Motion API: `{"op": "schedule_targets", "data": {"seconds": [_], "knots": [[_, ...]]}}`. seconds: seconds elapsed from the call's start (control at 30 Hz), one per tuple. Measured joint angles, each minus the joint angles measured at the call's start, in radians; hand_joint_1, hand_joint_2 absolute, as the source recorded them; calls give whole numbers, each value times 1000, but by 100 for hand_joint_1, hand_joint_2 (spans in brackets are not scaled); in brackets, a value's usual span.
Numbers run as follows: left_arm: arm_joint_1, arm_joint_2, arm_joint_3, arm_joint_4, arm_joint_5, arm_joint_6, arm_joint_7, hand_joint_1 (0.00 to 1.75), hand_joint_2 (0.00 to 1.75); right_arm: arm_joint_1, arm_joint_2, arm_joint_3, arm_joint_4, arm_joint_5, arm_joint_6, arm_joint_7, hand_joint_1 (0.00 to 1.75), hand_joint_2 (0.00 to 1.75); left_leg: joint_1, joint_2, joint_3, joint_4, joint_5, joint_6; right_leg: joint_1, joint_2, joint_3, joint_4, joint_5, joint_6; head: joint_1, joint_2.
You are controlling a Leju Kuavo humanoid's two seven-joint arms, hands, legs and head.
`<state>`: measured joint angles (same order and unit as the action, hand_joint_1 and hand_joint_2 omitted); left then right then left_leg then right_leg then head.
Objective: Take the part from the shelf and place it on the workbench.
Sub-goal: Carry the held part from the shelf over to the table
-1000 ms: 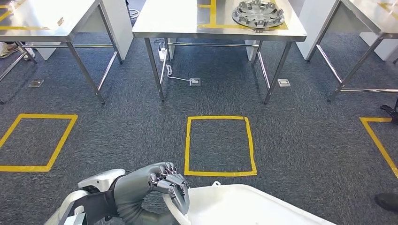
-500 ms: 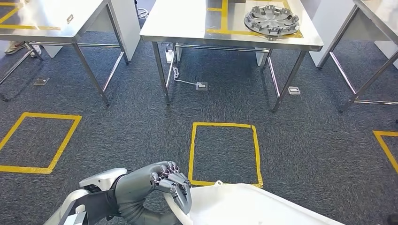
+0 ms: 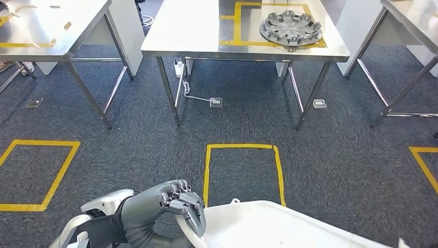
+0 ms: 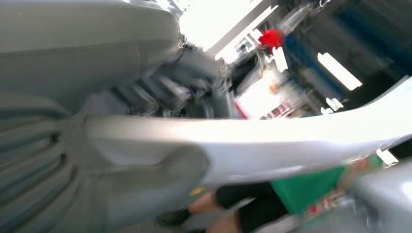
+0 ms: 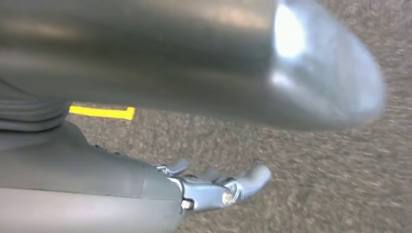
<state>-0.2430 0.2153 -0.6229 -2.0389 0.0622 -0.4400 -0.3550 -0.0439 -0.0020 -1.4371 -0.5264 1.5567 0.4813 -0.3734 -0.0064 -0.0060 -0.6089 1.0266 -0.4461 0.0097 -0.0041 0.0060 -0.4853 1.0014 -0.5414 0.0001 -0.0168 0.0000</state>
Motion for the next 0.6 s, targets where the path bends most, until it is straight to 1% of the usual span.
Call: {"op": "schedule_targets", "data": {"seconds": [0.03, 0.07, 0.1, 0.13, 0.17, 0.23, 0.27, 0.3, 0.33, 0.37, 0.4, 0.43, 0.47, 0.5, 0.53, 0.6], "knots": [[0, 1, 0, -1, 2, 0, -1, 175, 175, -1, -4, 0, 4, -3, 0, 0, 0, 0, -2, -1, 3, -4, -6, 6, 0, 0, 5, -1, -1, 7, 1, 0], [-1, 1, 0, -2, 4, 0, -1, 175, 175, -2, -6, 0, 8, -6, -1, -1, 0, 0, -1, -3, 10, -7, -5, 12, 0, -1, 8, 0, 0, 12, 0, 0], [-1, 1, 0, -2, 6, -1, -2, 175, 175, -2, -9, 1, 11, -9, -2, -3, 0, 0, 1, -4, 20, -12, -7, 18, 0, -1, 8, 12, 1, 17, 1, 0], [-3, 1, 0, -3, 8, -1, -2, 175, 175, -4, -11, 1, 14, -12, -3, -4, 0, 0, 3, -4, 32, -16, -11, 24, 0, -1, -5, 40, -2, 21, 3, 0], [-4, 0, 0, -3, 9, -1, -2, 175, 175, -5, -14, 1, 17, -14, -4, -5, 0, 0, 5, -3, 43, -19, -16, 28, -1, -1, -32, 88, -12, 25, 6, 0], [-5, -1, 0, -3, 10, -1, -1, 175, 175, -6, -18, 1, 21, -17, -6, -7, 0, 0, 6, -2, 58, -21, -31, 33, -4, -2, -120, 215, -55, 34, 13, 0], [-5, -1, 0, -2, 10, -1, -1, 175, 175, -5, -19, 1, 23, -18, -6, -7, 0, 0, 6, -2, 66, -21, -39, 33, -5, -2, -163, 265, -74, 38, 16, 0], [-4, -1, 0, -1, 10, -2, 0, 175, 175, -3, -19, 1, 25, -18, -6, -7, 0, 0, 6, -3, 75, -21, -47, 32, -5, -2, -193, 286, -77, 40, 17, 0], [-4, -1, 0, -1, 10, -2, 0, 175, 175, -1, -19, 1, 27, -18, -6, -7, 0, 0, 6, -3, 86, -21, -55, 31, -5, -2, -205, 272, -56, 41, 19, 0], [-4, -2, 0, 0, 10, -2, 1, 175, 175, 0, -19, 1, 28, -18, -6, -7, 0, 0, 6, -3, 99, -21, -64, 28, -6, -2, -198, 224, -15, 39, 21, 0], [-4, -3, 0, 0, 10, -2, 1, 175, 175, 0, -20, 1, 29, -18, -6, -7, 0, 0, 6, -2, 110, -22, -74, 26, -6, -3, -179, 155, 38, 36, 22, 0], [-5, -4, 0, 0, 10, -2, 2, 175, 175, 1, -21, 1, 29, -19, -7, -7, 0, 0, 5, -2, 122, -21, -83, 23, -5, -4, -159, 91, 76, 32, 23, 0], [-5, -5, 0, 0, 10, -2, 3, 175, 175, 1, -22, 1, 30, -19, -8, -7, 0, 0, 5, -2, 128, -23, -92, 18, -2, -5, -145, 45, 95, 26, 25, 0], [-6, -6, -1, 0, 9, -2, 4, 175, 175, 2, -23, 1, 32, -20, -10, -7, 0, 0, 4, -2, 133, -25, -97, 12, 1, -6, -137, 19, 101, 20, 26, 0], [-7, -7, -1, -1, 8, -2, 6, 175, 175, 2, -24, 1, 33, -20, -11, -7, 0, 0, 3, -3, 140, -25, -99, 5, 2, -6, -135, 12, 94, 12, 27, 0], [-8, -7, -1, -3, 3, -2, 10, 175, 175, 4, -24, 1, 34, -20, -12, -8, 0, 0, 2, -3, 149, -17, -101, -8, 0, -4, -119, 6, 98, -4, 26, 0]]}}
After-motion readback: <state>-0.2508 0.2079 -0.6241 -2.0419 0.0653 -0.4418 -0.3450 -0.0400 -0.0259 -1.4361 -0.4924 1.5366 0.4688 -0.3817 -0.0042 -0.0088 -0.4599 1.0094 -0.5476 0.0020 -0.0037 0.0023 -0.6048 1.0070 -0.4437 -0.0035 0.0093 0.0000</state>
